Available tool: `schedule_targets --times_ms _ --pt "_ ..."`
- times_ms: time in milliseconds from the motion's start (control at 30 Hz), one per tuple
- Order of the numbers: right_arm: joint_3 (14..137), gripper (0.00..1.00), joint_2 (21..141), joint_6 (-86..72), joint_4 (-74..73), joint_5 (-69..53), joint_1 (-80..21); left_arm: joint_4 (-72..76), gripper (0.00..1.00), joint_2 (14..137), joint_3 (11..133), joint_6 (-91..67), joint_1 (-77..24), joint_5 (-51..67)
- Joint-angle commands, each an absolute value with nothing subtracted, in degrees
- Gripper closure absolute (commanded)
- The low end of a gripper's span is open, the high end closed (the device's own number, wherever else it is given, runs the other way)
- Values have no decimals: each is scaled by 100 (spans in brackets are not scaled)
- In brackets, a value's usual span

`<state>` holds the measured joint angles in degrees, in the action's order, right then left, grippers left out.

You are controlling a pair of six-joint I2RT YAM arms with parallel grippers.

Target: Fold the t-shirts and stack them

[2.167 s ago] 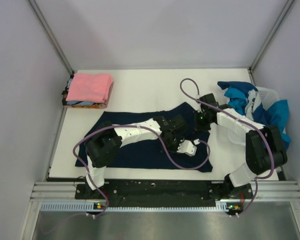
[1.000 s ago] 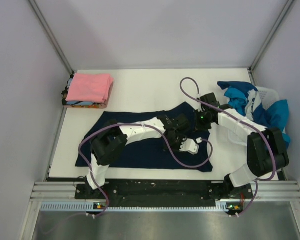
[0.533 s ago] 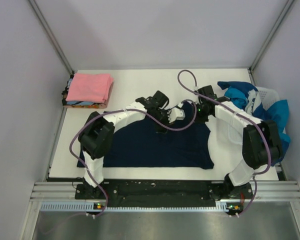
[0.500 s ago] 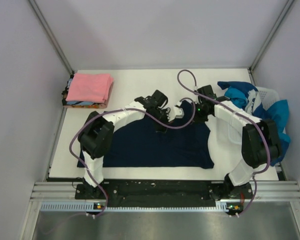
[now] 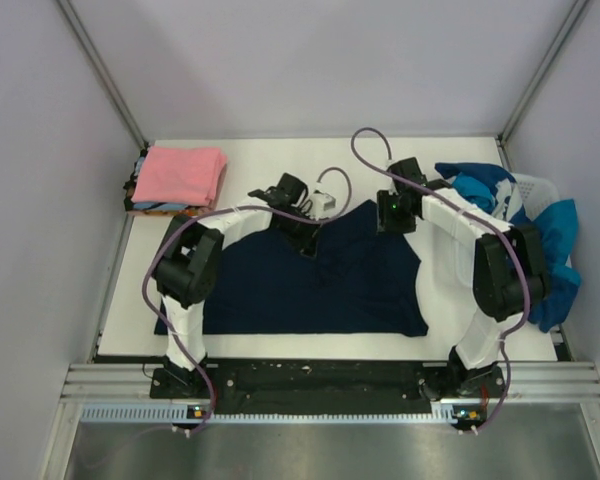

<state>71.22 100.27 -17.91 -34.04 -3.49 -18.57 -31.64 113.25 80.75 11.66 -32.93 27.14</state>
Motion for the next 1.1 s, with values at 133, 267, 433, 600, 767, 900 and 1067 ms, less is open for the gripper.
schedule_targets --times_ms 133,267,433,600,767,900,1067 --pt "6928 50 9028 -1476 -4832 942 -1846 -2417 62 10961 7655 105 -2452 2479" --pt "6172 44 8404 -1932 -5238 -129 -1854 -2749 64 10443 7769 779 -2470 2802" --pt "5354 43 7253 -2583 -5545 -475 -1854 -4242 64 9372 7569 3044 -2505 2963" --pt "4659 43 7206 -2883 -5240 -860 -1846 -4948 60 7922 5673 5156 -2496 1813" --pt "4211 69 7681 -2935 -4624 -792 -1846 -4879 56 7067 4248 5493 -2496 1100" --pt "4122 100 7910 -2971 -4527 -151 -1802 -4194 56 6917 3438 5370 -2487 537" --pt "4113 95 8033 -2918 -4509 368 -1398 -4087 56 7075 3112 5361 -2496 510"
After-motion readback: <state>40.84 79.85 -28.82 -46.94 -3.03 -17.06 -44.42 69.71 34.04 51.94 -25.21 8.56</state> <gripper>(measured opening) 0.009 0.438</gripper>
